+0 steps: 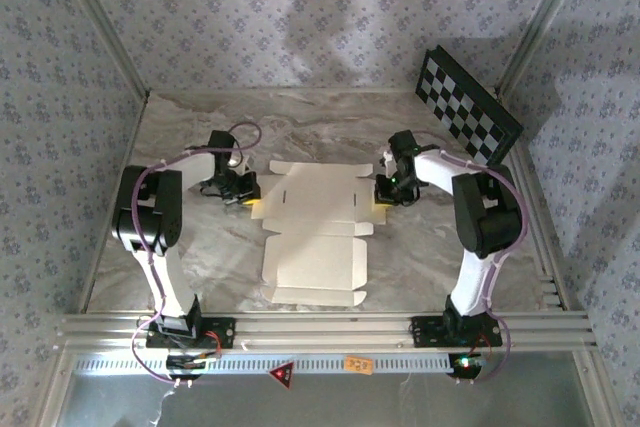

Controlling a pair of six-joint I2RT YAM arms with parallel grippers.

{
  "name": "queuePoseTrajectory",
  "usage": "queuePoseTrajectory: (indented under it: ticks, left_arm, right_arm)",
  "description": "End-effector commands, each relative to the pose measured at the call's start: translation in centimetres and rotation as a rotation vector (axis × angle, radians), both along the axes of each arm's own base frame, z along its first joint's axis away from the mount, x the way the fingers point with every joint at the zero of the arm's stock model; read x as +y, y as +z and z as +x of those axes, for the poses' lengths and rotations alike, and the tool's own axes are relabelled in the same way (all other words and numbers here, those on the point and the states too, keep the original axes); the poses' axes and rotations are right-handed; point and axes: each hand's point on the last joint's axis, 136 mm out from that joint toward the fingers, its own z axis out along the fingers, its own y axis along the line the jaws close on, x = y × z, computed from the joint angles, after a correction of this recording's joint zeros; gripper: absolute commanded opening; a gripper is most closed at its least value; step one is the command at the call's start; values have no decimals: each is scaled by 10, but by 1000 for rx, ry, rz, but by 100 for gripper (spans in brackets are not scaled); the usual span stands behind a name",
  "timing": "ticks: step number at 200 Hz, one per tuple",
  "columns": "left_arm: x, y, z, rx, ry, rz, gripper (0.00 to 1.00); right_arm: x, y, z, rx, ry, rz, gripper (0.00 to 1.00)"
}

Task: Fold the paper box

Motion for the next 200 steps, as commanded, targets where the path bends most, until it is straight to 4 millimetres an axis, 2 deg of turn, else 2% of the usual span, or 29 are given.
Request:
queuePoseTrajectory:
  ticks: [1, 44, 59, 74, 101, 131, 164, 180, 200]
  left_arm:
    - [21, -8, 0, 21, 38, 57, 10]
    - [23, 3, 22, -2, 41, 47, 10]
    - [22, 8, 27, -6, 48, 42, 10]
    - [20, 20, 32, -25, 54, 31, 10]
    - [18, 54, 32, -88, 69, 7, 10]
    - [19, 95, 16, -165, 90, -15, 17]
    - [9, 125, -12, -229, 107, -70, 24]
    - [-1, 127, -26, -238, 95, -93, 28]
    - [-14, 120, -40, -226, 84, -107, 30]
  right_arm:
    - [-1, -19, 11, 25, -5, -48, 6]
    - [-1, -13, 44, -8, -11, -36, 6]
    - [-4, -13, 40, 25, -10, -43, 6]
    - [-3, -3, 42, 11, -3, -36, 6]
    - [-2, 27, 44, -49, 5, -35, 9]
    - [2, 63, 40, -125, 3, -32, 15]
    - [26, 94, 19, -177, 36, -9, 23]
    - [42, 102, 8, -181, 48, 30, 25]
    - [66, 104, -6, -172, 67, 97, 34]
